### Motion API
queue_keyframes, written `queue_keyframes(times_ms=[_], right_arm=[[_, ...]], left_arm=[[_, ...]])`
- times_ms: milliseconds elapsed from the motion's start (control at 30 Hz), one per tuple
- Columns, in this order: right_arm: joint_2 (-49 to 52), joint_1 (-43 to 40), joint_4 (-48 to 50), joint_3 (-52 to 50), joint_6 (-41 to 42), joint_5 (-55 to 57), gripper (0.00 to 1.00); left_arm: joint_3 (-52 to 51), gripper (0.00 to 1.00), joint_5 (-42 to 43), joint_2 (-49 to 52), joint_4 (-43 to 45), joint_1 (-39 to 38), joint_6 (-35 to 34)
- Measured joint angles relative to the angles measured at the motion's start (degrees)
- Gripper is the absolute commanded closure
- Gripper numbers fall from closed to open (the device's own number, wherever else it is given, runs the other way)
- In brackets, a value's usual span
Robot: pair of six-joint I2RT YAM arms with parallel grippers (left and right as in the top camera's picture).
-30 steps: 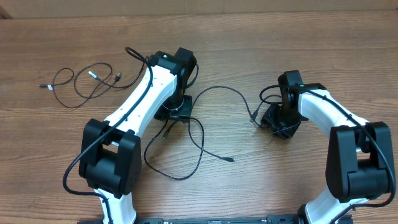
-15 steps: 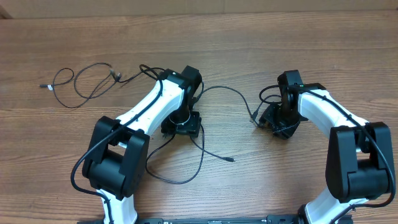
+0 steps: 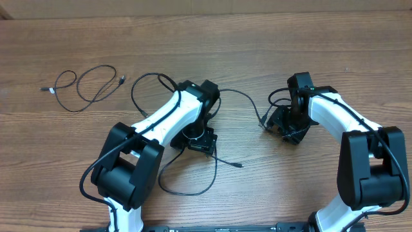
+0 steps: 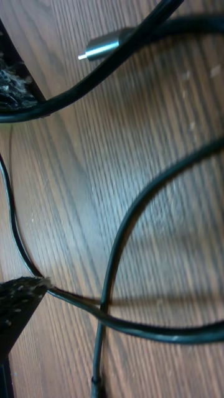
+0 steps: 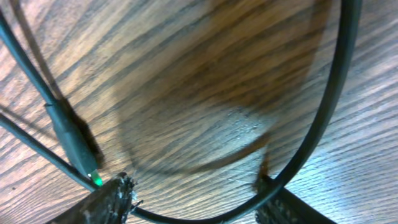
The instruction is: Untangle cables
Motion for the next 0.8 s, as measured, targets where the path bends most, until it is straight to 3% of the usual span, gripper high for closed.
queue_keyframes(times_ms=[233, 467, 800], right_arm=[[0.0, 0.0, 0.11, 0.02, 0.02, -0.17, 0.34], [-0.04, 0.0, 0.15, 0.02, 0.04, -0.24, 0.33], [-0.04, 0.02, 0.24, 0.02, 0.07, -0.24, 0.33]], left_arm=[[0.0, 0.16, -0.9, 0.0, 0.66, -2.78, -3.5], [0.0, 0.05, -5.81, 0.0, -0.35, -3.58, -8.07], [4.09, 0.04, -12.22, 0.0, -2.25, -3.72, -11.15]])
